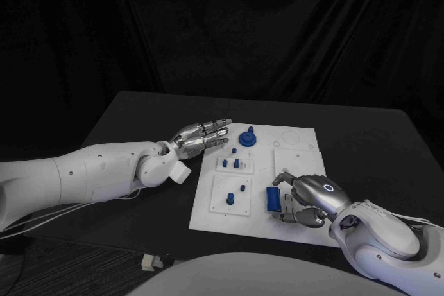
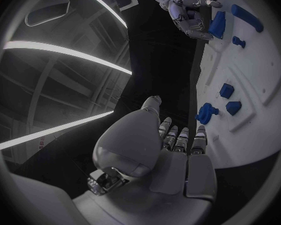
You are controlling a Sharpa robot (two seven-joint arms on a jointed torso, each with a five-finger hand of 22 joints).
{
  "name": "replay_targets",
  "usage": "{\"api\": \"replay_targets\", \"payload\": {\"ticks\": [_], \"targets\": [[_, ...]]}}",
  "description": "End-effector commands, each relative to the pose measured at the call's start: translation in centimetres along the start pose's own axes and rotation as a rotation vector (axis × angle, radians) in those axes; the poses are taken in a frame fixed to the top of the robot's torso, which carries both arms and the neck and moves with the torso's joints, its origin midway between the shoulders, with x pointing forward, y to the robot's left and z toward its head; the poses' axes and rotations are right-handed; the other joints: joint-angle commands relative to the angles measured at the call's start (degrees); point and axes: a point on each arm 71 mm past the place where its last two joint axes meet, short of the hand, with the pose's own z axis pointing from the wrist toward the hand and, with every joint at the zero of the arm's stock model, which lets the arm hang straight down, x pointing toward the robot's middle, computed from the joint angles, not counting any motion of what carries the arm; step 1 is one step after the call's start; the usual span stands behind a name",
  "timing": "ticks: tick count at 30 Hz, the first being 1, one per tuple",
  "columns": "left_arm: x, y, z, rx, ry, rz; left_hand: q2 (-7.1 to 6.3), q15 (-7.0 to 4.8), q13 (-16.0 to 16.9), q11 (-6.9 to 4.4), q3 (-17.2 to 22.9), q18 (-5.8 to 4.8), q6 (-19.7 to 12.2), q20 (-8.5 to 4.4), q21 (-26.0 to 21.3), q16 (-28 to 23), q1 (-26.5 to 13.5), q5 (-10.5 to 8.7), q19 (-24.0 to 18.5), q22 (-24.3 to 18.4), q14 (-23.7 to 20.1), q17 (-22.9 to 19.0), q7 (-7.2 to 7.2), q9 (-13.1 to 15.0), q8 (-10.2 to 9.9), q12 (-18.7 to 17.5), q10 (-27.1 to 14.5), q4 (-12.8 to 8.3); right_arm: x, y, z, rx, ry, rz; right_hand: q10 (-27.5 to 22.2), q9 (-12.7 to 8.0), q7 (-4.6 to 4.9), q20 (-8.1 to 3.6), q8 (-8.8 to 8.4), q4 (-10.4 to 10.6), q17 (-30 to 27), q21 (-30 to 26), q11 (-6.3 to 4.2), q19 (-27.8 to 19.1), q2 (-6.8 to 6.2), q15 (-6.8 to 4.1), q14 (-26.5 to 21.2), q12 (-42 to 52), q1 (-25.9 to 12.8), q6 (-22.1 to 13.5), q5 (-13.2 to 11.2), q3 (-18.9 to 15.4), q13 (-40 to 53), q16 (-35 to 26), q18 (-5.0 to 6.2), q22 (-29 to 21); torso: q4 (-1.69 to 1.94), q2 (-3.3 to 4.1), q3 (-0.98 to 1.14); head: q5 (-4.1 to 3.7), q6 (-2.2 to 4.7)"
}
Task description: Assemble the parts on the task board
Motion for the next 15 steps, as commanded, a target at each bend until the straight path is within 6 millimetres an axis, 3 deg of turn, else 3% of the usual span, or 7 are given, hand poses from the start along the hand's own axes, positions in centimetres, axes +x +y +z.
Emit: {"api": "replay_targets", "payload": {"ticks": [1, 5, 8, 15], "targets": [[0.20, -0.01, 0.07, 0.010, 0.012, -0.013, 0.30, 0.17, 0.1, 0.39, 0.0, 1.06, 0.3, 0.34, 0.2, -0.2, 0.2, 0.19, -0.1, 0.0, 0.0, -0.1, 0.46, 0.1, 0.4, 0.3, -0.1, -0.4, 0.13, -0.08, -0.08, 0.022, 0.007, -0.015, 6.0, 0.1, -0.05, 0.45, 0.69, -0.1, 13.3, -0.3, 0.29, 0.1, 0.58, 0.54, 5.5, 0.4, 0.8, -0.4, 1.4, 0.6, 15.1, -0.2, 1.18, 11.1, -0.07, 0.03, -0.01, 0.01, 0.00], [0.18, 0.00, 0.04, 0.009, 0.011, -0.013, 0.30, 0.17, 0.1, 0.39, 0.0, 1.06, 0.3, 0.34, 0.2, -0.2, 0.2, 0.19, -0.1, 0.0, 0.0, -0.1, 0.46, 0.1, 0.4, 0.3, -0.1, -0.4, 0.13, -0.09, -0.09, 0.022, 0.006, -0.015, 6.0, 0.2, -0.10, 0.47, 1.85, -0.1, 13.3, -0.3, 0.27, 0.2, 1.56, 0.53, 5.5, 0.4, 1.1, -0.1, 4.7, 1.3, 15.1, -0.2, 1.18, 11.1, -0.06, 0.05, -0.01, 0.08, 0.00], [0.18, 0.01, 0.04, 0.009, 0.011, -0.013, 0.30, 0.17, 0.1, 0.39, 0.0, 1.06, 0.3, 0.34, 0.2, -0.2, 0.2, 0.19, -0.1, 0.0, 0.0, -0.1, 0.46, 0.1, 0.4, 0.3, -0.1, -0.4, 0.11, -0.10, -0.09, 0.020, 0.003, -0.014, 6.0, 0.4, -0.29, 0.40, 3.26, -0.3, 13.4, -0.2, 0.13, 0.3, 3.00, 0.42, 5.6, 0.4, 1.4, 1.0, 9.8, 2.3, 15.1, -0.2, 1.14, 11.2, -0.06, 0.07, 0.01, 0.07, 0.00], [0.19, 0.05, 0.05, 0.009, 0.011, -0.014, 0.31, 0.17, 0.1, 0.41, 0.1, 1.06, 0.4, 0.34, 0.2, -0.2, 0.2, 0.19, -0.1, 0.1, 0.0, -0.1, 0.52, 0.1, 0.5, 0.3, -0.1, -0.4, 0.03, -0.02, -0.06, 0.009, -0.011, -0.005, 6.0, 0.2, -0.83, 0.02, 4.85, -0.5, 13.6, 0.1, -0.37, 0.5, 4.38, 0.00, 5.6, 0.4, 1.4, 3.4, 19.2, 3.7, 15.1, -0.1, 1.08, 11.3, -0.02, 0.03, 0.01, 0.04, 0.00]]}}
